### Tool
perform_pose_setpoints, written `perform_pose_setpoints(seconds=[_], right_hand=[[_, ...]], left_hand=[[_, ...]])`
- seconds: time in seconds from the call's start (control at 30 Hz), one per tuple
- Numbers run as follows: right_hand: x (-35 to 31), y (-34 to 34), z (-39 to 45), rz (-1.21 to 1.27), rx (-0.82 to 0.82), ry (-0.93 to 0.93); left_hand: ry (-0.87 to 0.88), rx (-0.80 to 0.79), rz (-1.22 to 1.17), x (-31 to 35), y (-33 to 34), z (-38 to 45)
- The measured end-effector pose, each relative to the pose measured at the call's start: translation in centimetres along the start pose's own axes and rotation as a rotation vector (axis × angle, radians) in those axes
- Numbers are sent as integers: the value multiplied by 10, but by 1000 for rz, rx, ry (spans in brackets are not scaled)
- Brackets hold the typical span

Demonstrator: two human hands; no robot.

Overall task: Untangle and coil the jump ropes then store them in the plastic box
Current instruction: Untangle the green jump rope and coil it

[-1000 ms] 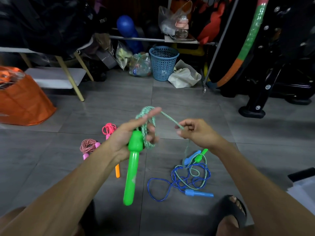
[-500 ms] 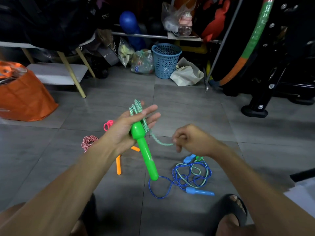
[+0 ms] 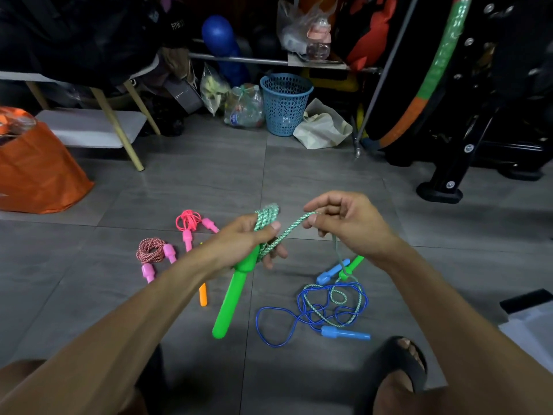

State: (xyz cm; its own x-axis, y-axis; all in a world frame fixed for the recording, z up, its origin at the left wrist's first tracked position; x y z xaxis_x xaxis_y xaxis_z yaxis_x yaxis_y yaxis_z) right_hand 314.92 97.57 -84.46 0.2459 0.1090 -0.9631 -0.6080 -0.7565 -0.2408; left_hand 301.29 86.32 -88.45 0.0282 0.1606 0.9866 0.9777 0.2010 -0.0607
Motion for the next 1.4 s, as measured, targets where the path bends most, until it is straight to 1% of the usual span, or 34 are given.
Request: perform_pose_setpoints(seconds=[0.1,0.17,0.2,0.3,0.37,0.43,0.5,0.63,0.7,0.73,0.77,0.83,0.87,0.9,0.97,1.0,1.03,1.07,1.13,1.2,1.27,1.4], right_hand=[[-2,4,2,-81,46,-91],[-1,6,4,-166,101,-131],[0,5,6,-190,127,-131],[7,2,13,-207,157,-128],[13,1,18,-206,123,-112],[23,-1,23,-205,80,-48],[37,-5,28,-266,58,40],[66,-18,30,-367,-13,236],[72,-21,28,-398,-42,298],[71,-21,26,-361,-36,302],[67,-21,24,-256,-25,295],[55,-22,20,27,-1,271],[47,-21,18,88,6,250],[42,-20,17,29,14,221],[34,-12,13,-340,-20,131],[31,-2,11,-503,-78,89],[29,10,7,-591,-151,64],[27,22,3,-600,-225,56],[17,43,-7,-513,-357,53],[6,54,-15,-346,-413,53],[-4,55,-20,-195,-417,38],[-17,34,-19,-57,-332,27]], left_hand=[[-65,-169,17,-1,12,-3],[-95,-296,-59,-5,18,-7],[-107,-332,-120,-6,18,-9],[-81,-380,-337,-2,15,-12],[-29,-377,-478,3,11,-12],[13,-328,-630,6,5,-10],[33,-239,-753,7,-2,-7],[61,-32,-864,8,-17,-2],[53,80,-886,8,-22,0],[42,136,-893,8,-24,-1],[30,180,-908,8,-25,-1],[23,221,-941,9,-28,-1],[32,232,-941,9,-29,-2],[41,241,-931,10,-30,-2],[55,256,-895,12,-29,-2],[64,258,-879,13,-28,-2],[70,253,-862,15,-26,-2],[75,239,-843,15,-23,-2],[85,197,-773,16,-17,-1],[79,168,-629,16,-11,-2],[54,135,-485,15,-4,-2],[59,35,-202,9,0,-2]])
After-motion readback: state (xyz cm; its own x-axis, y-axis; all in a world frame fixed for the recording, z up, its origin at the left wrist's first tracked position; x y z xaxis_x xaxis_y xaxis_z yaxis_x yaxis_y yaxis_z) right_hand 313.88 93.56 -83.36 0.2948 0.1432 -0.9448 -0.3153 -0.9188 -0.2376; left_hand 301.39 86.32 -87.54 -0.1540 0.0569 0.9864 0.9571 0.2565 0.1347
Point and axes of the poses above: each hand's wrist, its own z-axis towards the middle knuckle, its own y-axis out of the palm, x = y × z, the point moved 4 cm from there along z, towards the middle knuckle, and after that the axes turned 6 degrees about y, right-handed, at the moved point
